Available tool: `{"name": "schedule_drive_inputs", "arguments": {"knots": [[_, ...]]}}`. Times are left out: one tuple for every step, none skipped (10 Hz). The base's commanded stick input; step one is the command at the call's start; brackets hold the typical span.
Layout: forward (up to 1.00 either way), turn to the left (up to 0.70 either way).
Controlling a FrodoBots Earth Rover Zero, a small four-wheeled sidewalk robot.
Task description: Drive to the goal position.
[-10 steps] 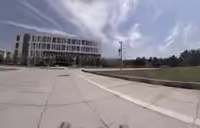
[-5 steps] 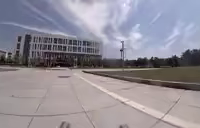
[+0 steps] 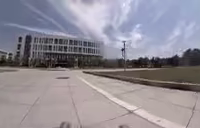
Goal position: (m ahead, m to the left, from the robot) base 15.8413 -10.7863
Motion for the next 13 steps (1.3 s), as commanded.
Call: {"name": "schedule_drive_inputs", "arguments": {"knots": [[0.7, 0.35], [0.7, 0.35], [0.7, 0.35], [0.7, 0.35], [0.7, 0.0], [0.7, 0.0], [0.7, 0.0], [0.7, 0.0], [0.7, 0.0], [0.7, 0.0], [0.7, 0.0], [0.7, 0.0], [0.7, 0.0]]}}
